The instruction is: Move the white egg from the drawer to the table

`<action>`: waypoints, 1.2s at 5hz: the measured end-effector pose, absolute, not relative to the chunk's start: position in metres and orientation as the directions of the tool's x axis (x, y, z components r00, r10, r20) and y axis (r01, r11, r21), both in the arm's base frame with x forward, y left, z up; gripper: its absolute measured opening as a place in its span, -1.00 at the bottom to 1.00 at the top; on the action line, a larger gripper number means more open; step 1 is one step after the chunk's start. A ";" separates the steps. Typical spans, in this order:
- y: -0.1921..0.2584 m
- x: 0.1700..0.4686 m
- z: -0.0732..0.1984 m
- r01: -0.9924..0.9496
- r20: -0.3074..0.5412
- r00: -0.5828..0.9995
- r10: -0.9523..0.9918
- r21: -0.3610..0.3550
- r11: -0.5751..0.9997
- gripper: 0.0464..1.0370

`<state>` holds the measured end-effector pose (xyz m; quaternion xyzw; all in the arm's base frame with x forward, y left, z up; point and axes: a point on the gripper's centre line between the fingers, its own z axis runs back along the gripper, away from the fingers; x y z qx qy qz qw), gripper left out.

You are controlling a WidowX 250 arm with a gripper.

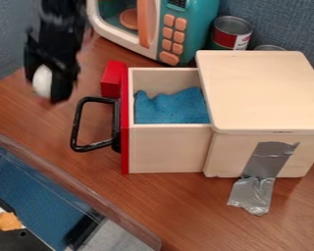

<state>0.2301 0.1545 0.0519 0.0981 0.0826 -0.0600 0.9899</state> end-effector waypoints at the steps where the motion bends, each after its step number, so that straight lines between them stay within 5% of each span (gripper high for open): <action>1: 0.156 0.217 0.035 0.131 -0.207 0.974 -0.092 0.180 0.975 0.69; 3: 0.168 0.195 0.019 0.111 -0.259 0.964 -0.051 0.220 0.969 0.71; 6: 0.164 0.185 0.028 0.101 -0.286 0.957 -0.052 0.159 0.982 0.93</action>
